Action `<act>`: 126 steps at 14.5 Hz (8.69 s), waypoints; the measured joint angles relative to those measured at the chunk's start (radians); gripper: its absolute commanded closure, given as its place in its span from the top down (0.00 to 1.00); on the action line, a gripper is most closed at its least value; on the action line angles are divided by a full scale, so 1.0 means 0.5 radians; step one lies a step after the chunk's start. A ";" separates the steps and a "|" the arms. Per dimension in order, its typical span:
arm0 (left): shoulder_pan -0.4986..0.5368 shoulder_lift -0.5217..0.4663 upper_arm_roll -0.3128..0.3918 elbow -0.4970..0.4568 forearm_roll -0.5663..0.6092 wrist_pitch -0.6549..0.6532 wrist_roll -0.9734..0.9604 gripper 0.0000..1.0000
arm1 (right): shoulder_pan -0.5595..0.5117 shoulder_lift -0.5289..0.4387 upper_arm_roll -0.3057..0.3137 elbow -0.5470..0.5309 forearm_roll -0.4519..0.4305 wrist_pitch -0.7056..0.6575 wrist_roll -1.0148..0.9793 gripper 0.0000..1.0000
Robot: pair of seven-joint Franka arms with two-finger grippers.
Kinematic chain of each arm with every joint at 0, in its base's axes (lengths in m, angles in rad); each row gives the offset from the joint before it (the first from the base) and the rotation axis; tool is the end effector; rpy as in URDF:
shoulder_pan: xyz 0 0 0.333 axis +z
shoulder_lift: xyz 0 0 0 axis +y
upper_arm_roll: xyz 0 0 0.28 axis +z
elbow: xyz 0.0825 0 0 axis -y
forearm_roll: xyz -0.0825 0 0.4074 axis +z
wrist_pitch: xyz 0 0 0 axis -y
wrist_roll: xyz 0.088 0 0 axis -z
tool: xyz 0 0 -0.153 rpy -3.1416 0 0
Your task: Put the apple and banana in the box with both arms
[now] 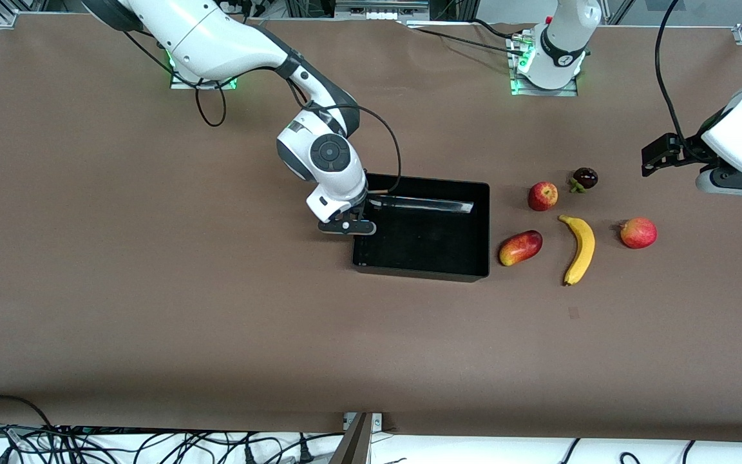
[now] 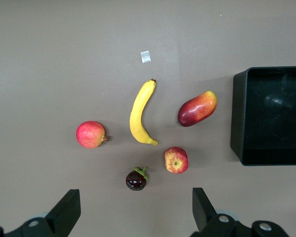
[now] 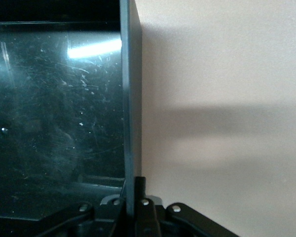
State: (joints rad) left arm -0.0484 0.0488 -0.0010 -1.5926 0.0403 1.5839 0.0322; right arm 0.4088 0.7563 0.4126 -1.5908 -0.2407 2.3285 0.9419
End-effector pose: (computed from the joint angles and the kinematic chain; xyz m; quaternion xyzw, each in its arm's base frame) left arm 0.5869 -0.0229 0.5045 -0.9985 0.0416 0.0286 0.0203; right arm 0.4958 0.4909 0.1346 -0.9979 0.0333 0.0213 0.0515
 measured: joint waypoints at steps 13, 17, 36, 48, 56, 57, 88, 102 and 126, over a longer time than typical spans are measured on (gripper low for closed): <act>-0.007 0.050 -0.012 -0.021 0.000 -0.190 0.004 1.00 | 0.030 0.001 -0.025 0.072 -0.051 0.035 -0.071 1.00; -0.014 0.301 -0.021 -0.177 0.000 -0.159 0.004 1.00 | -0.173 -0.141 -0.038 0.178 -0.052 -0.106 -0.325 1.00; -0.018 0.478 -0.243 -1.551 0.171 1.588 -0.332 0.03 | -0.605 -1.423 -0.791 -0.002 0.568 -1.588 -1.747 1.00; -0.111 0.468 -0.551 -0.574 -0.192 0.562 -0.756 0.05 | -0.568 -1.415 -0.819 -0.007 0.516 -1.487 -1.753 1.00; -0.445 0.996 -0.549 -0.522 -0.137 1.014 -1.323 0.26 | -0.544 -1.375 -0.833 0.005 0.389 -1.446 -1.752 1.00; -0.444 1.038 -0.546 -0.522 -0.125 1.042 -1.323 0.53 | -0.536 -1.364 -0.829 0.004 0.360 -1.444 -1.752 1.00; 0.597 1.194 -0.519 -0.405 0.358 1.106 0.625 0.00 | -0.515 -1.343 -0.829 0.014 0.469 -1.385 -1.750 1.00; -0.304 1.151 -0.576 0.479 -0.010 0.129 -0.563 0.00 | -0.515 -1.342 -0.829 0.014 0.470 -1.385 -1.750 1.00; 0.046 0.697 -0.485 0.517 0.000 -0.127 -0.546 1.00 | -0.515 -1.342 -0.830 0.015 0.470 -1.383 -1.750 1.00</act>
State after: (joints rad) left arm -0.0255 0.3972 -0.2433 -1.3342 0.0405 1.5206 -0.2407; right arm 0.1513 0.0852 -0.0025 -1.5834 -0.0056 1.6369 0.0670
